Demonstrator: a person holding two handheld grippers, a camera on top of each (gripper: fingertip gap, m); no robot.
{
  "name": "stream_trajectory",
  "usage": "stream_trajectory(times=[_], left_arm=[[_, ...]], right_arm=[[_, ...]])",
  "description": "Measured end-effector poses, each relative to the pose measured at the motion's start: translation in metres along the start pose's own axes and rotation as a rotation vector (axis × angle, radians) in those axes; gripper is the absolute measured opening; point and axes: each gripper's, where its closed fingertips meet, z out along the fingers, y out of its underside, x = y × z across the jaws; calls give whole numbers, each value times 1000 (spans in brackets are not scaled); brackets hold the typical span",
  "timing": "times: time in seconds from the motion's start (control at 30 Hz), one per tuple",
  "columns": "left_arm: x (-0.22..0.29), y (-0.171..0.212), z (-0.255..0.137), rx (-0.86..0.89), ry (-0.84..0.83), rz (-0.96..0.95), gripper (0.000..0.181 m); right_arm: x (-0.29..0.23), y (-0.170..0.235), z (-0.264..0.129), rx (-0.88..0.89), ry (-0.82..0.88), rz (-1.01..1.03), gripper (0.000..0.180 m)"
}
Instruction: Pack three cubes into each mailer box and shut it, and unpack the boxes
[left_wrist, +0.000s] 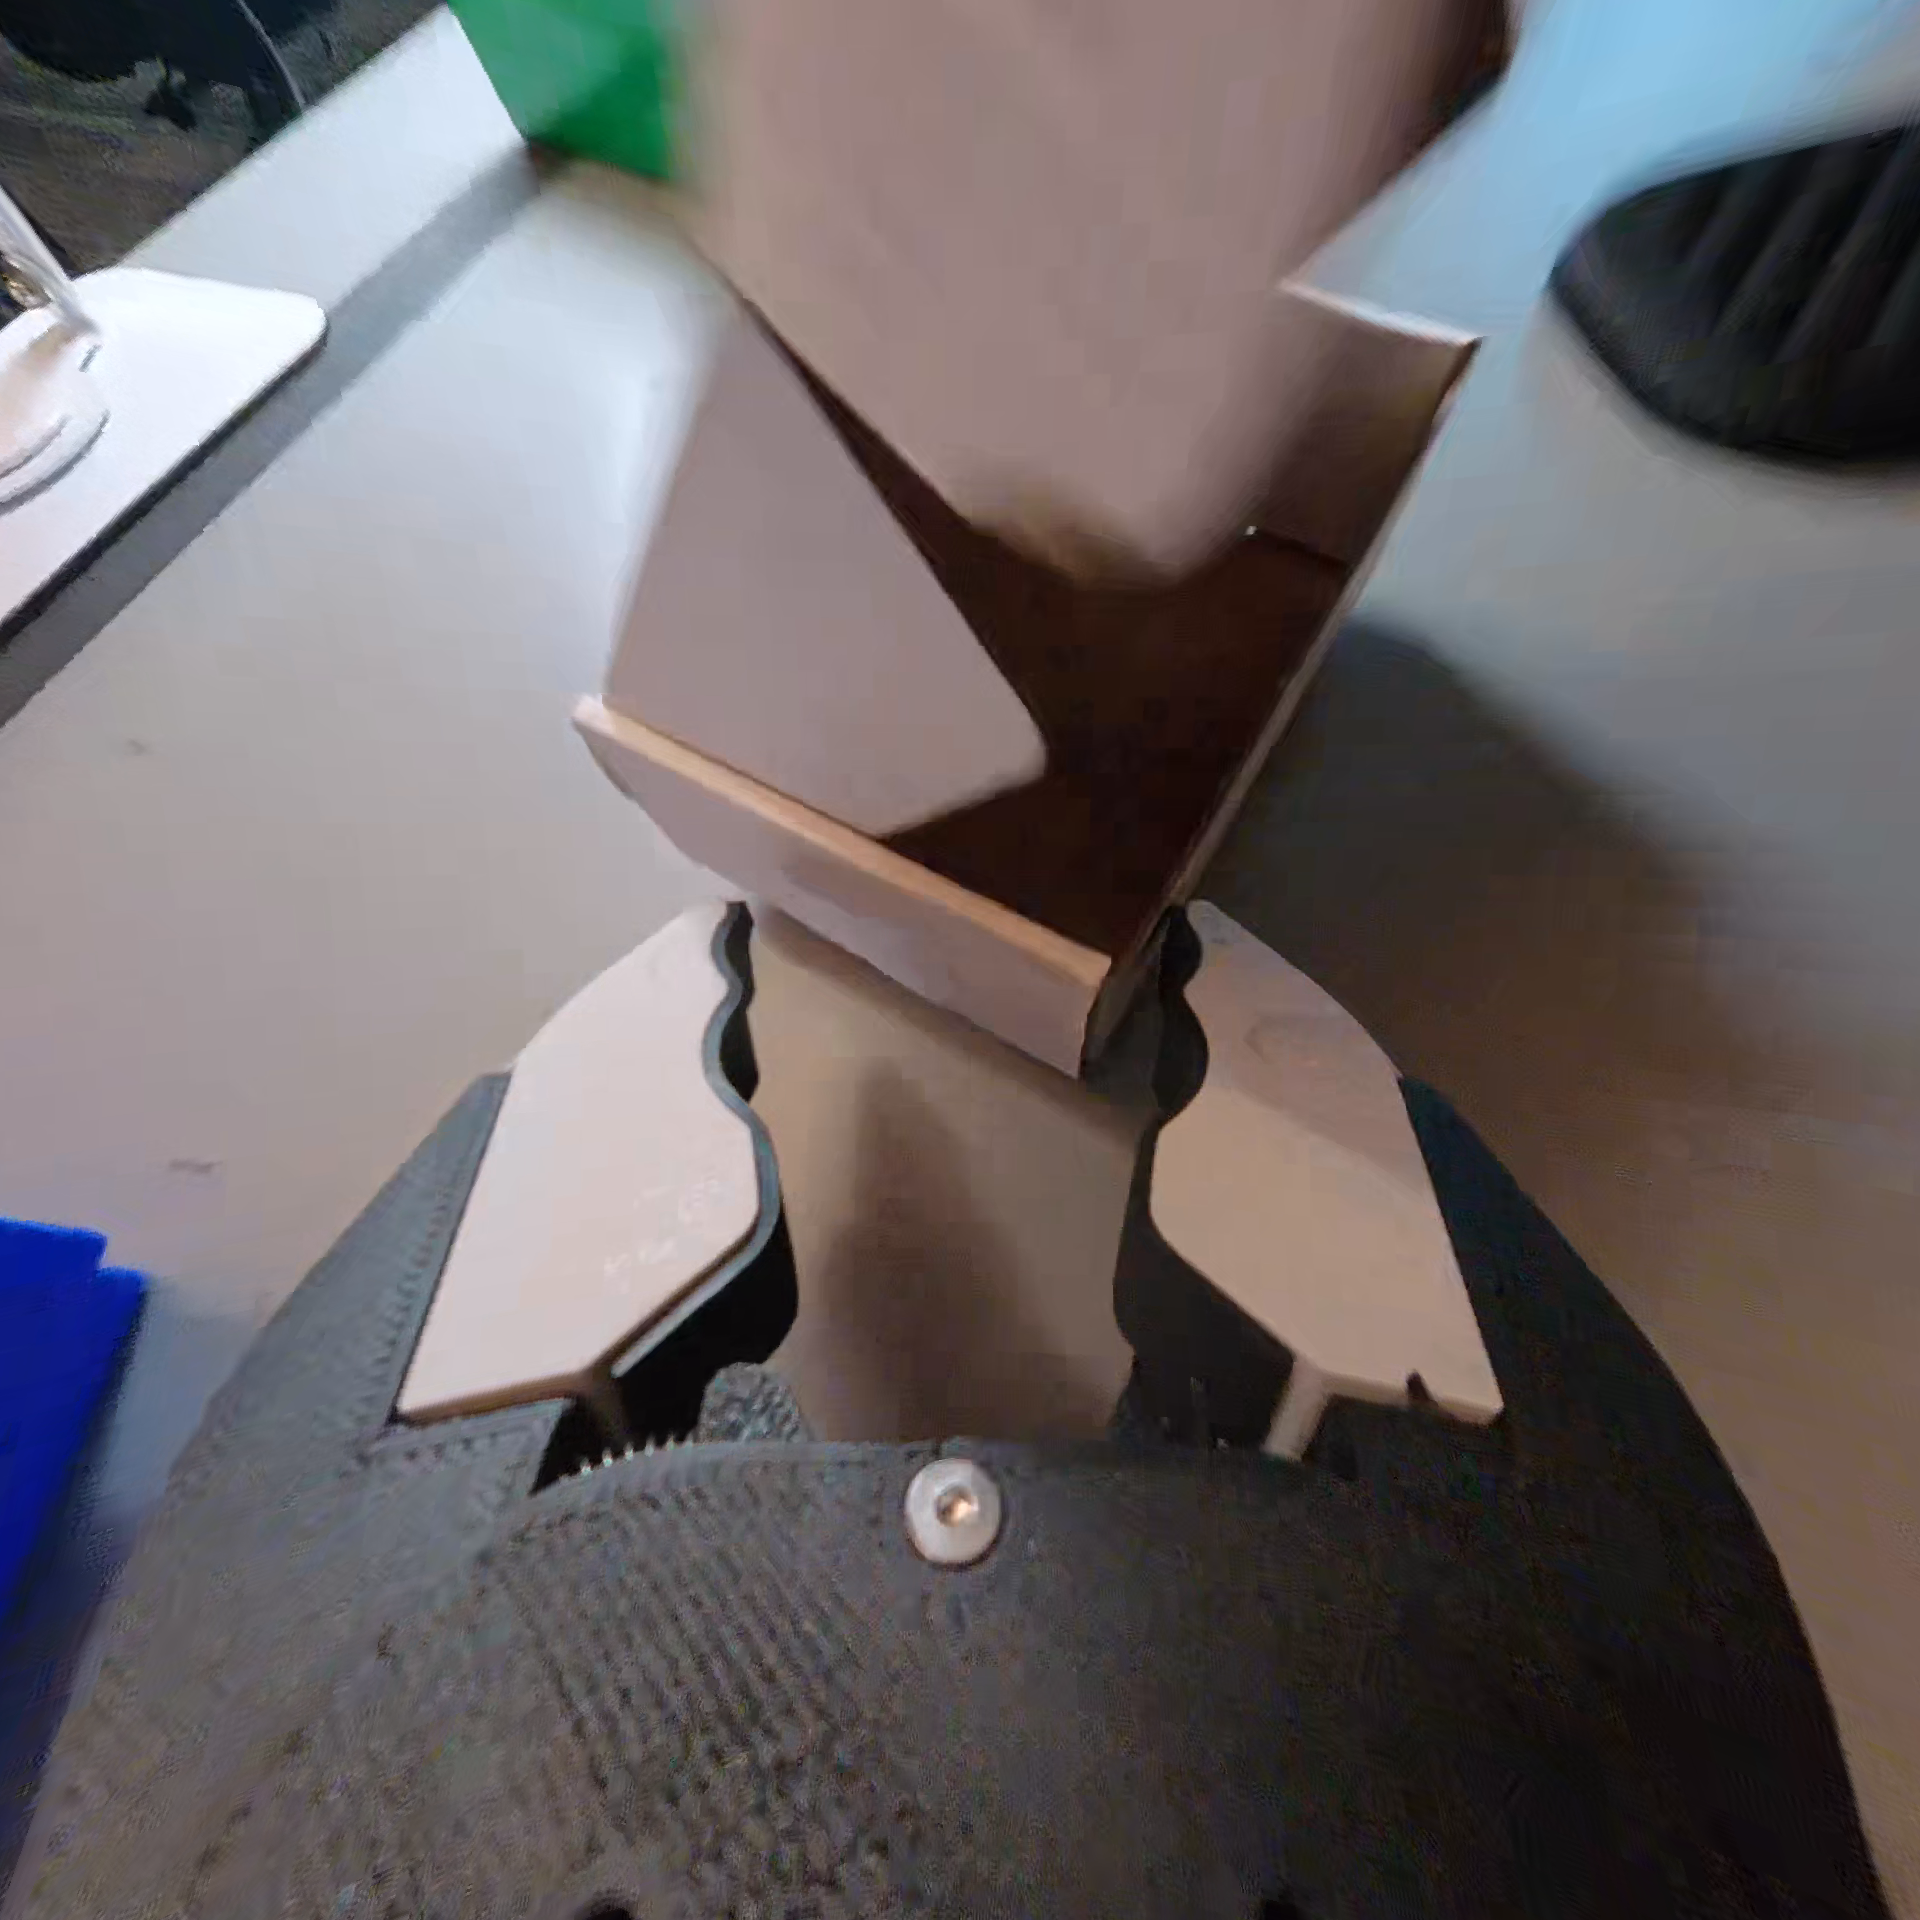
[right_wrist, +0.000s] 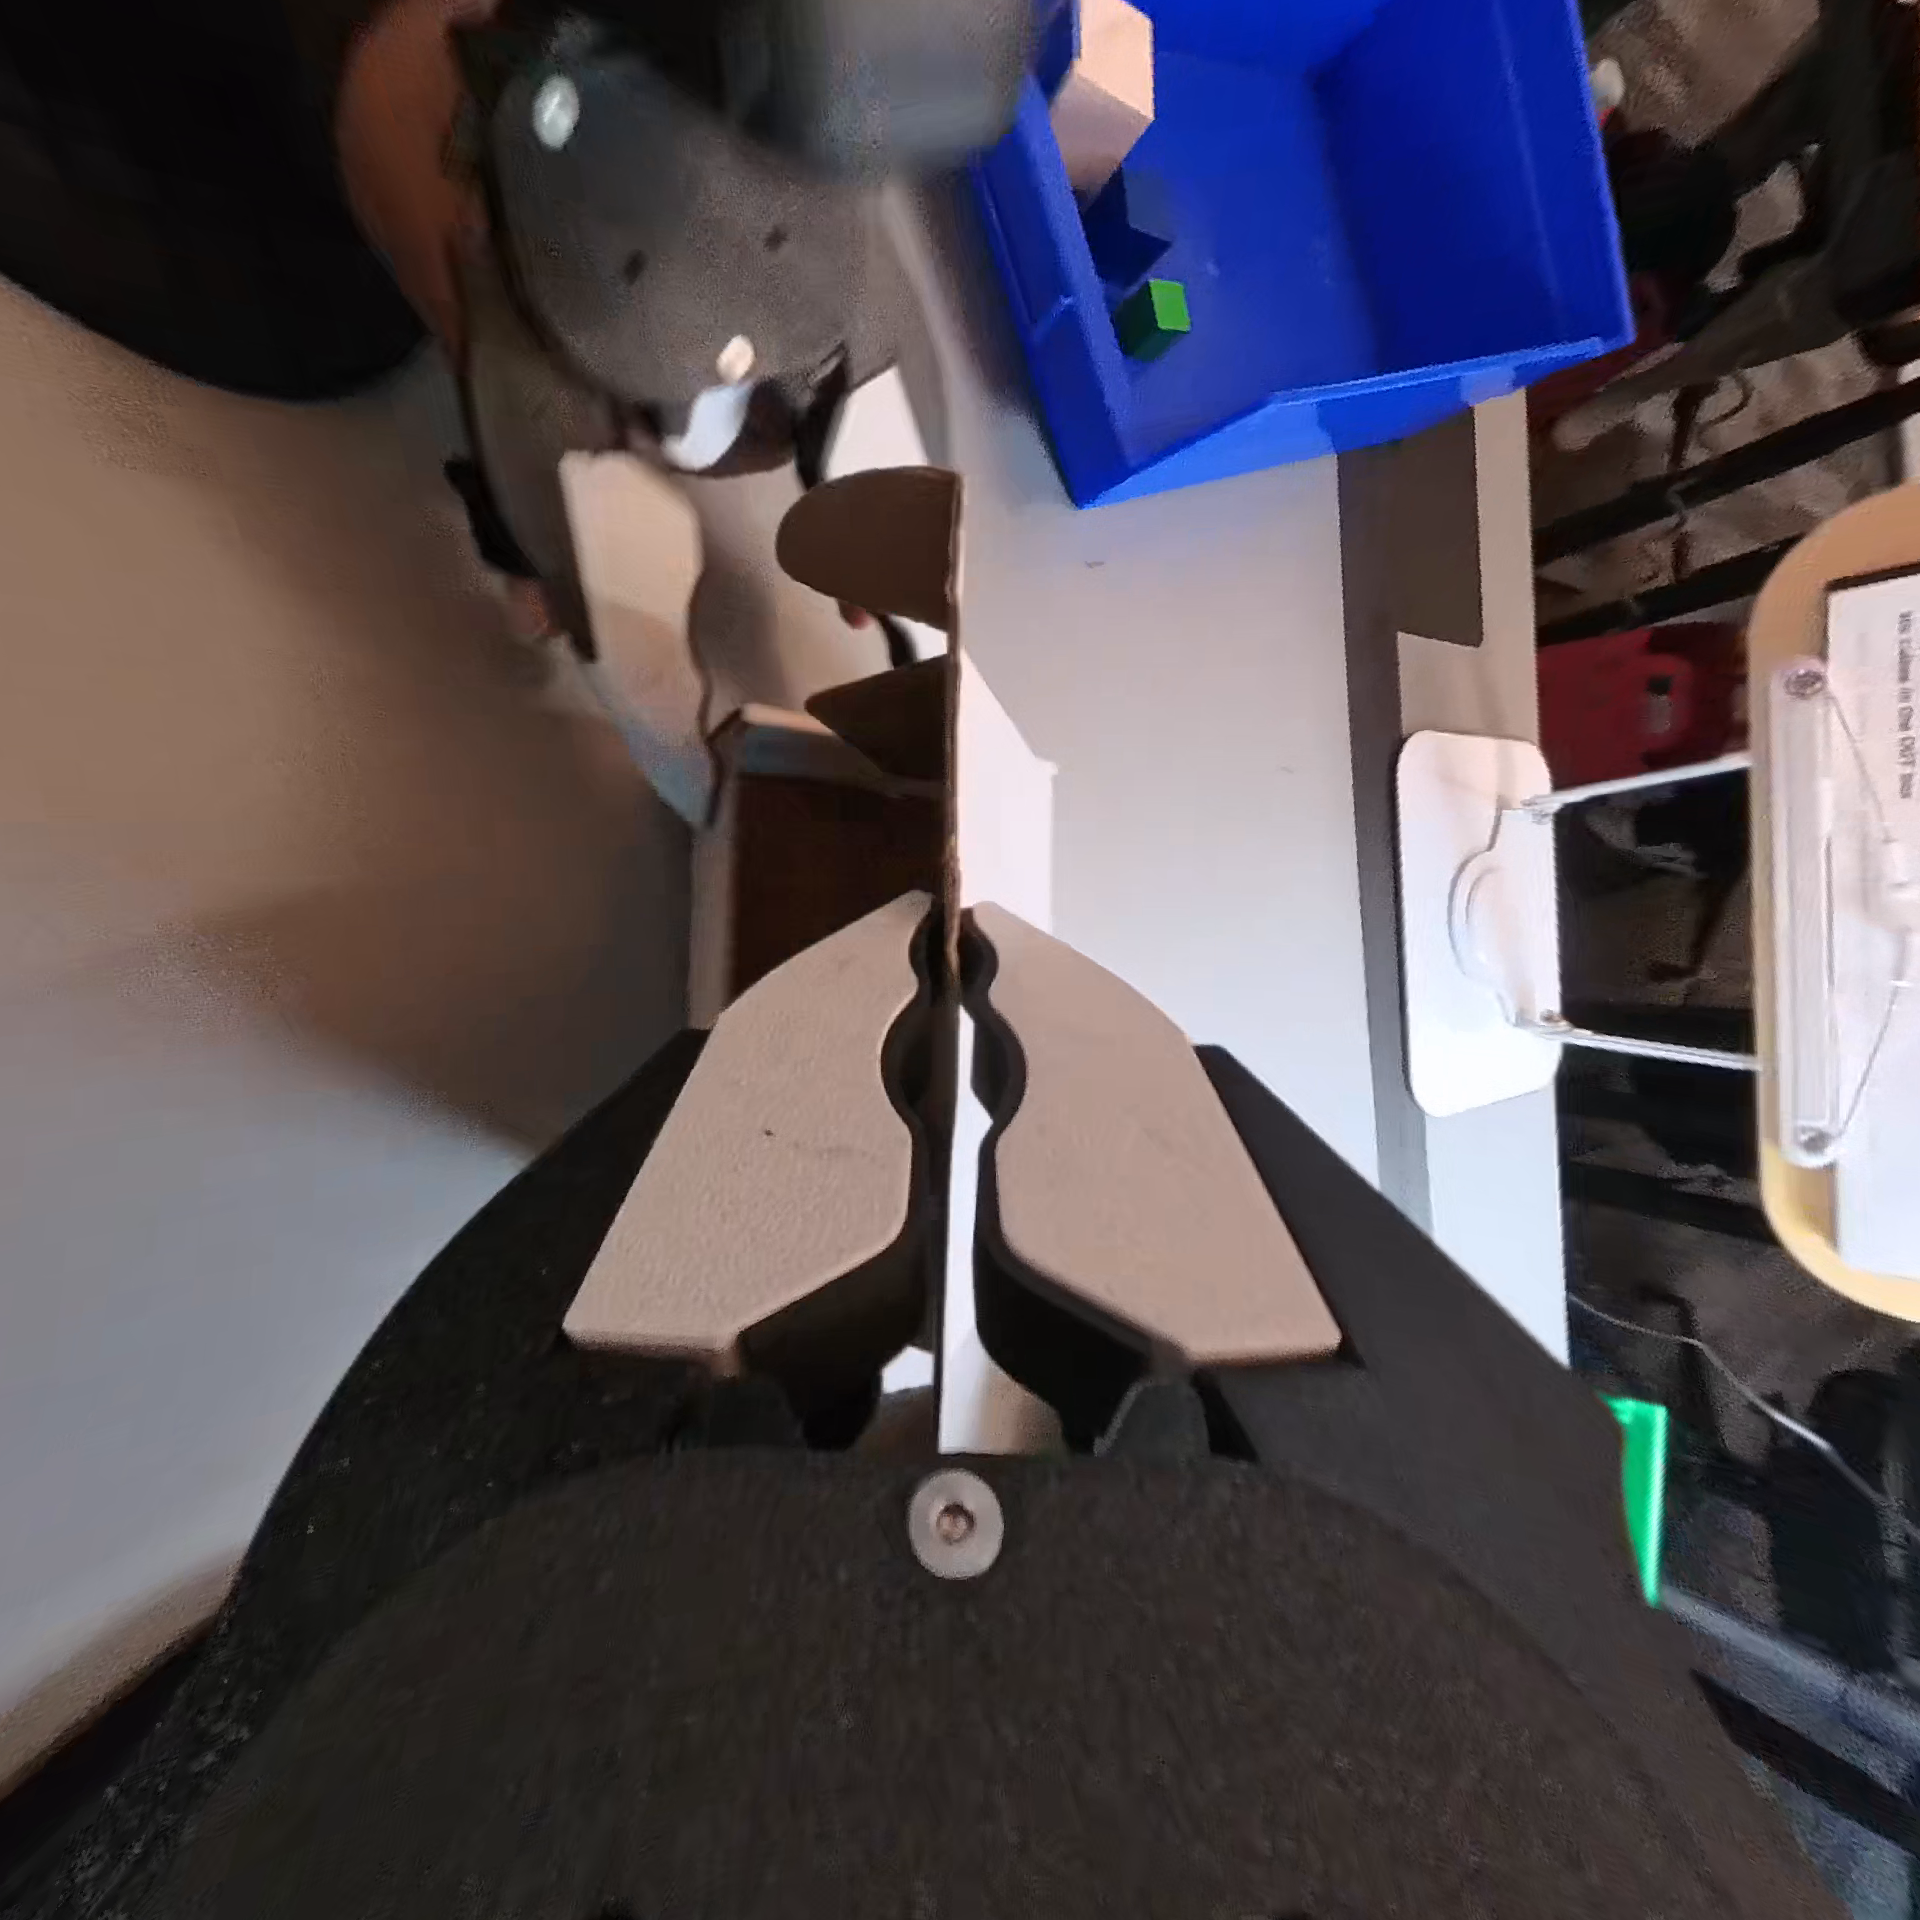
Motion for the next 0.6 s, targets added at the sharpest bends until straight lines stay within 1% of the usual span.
stream_trajectory(times=[0.07, 0.2, 0.27, 0.37, 0.4, 0.53, 0.6], left_arm=[[8, 12, 5, -62, -3, 98, 78], [16, -1, -2, 3, 44, 90, 76], [14, -10, -11, 58, 39, 93, 66], [21, -26, -26, 161, 28, 195, 46], [26, -28, -27, 172, 38, 222, 45], [38, -17, -13, 86, 70, 288, 47], [37, -9, -5, 17, 51, 339, 38]], right_arm=[[10, 1, -6, -1, -29, 36, 1], [29, 11, -9, -14, -70, 77, 2], [35, 17, -8, -16, -111, 102, 2], [42, 19, -4, -5, -171, 135, 2], [45, 19, -3, -1, -186, 143, 2], [50, 14, 3, -13, -260, 175, 2], [53, 12, 5, -33, -277, 184, 1]])
